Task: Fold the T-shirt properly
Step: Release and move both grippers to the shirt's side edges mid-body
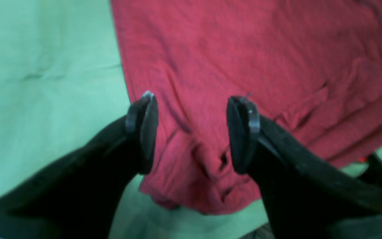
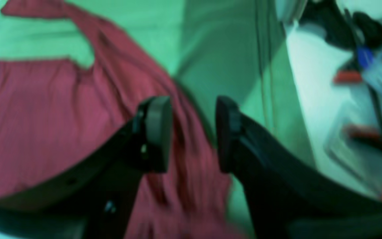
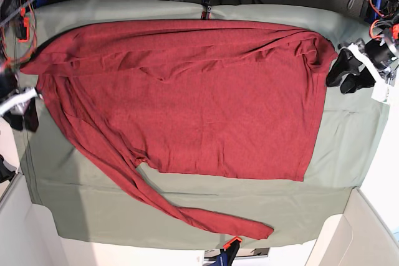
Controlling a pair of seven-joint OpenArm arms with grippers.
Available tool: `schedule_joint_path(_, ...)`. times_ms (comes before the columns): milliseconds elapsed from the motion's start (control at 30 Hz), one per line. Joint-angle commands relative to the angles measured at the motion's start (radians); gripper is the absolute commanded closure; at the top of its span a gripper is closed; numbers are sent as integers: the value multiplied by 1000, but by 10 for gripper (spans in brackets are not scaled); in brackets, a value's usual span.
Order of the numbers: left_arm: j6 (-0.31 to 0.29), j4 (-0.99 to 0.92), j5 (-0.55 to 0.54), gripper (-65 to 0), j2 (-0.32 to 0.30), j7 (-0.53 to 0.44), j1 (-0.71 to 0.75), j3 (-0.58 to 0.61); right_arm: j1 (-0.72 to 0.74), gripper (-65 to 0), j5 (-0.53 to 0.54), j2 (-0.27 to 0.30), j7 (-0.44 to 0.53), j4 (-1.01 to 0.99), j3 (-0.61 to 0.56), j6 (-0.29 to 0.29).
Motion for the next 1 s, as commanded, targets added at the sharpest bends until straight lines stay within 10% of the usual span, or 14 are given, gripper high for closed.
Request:
schedule_joint_path(0,-6,14,5,-357,-20,-39,-13,10,58,-230,-19,11,33,-34,-14,-19)
schedule_joint_path(467,-6,-91,122,-357,-19,-106,-165,132,482,-316,-107,14,78,-729,-136,21)
schedule_joint_path(967,-6,-630,140,-357,-68,-204,-596,375,462,-325,-117,5,72,-761,-288,17)
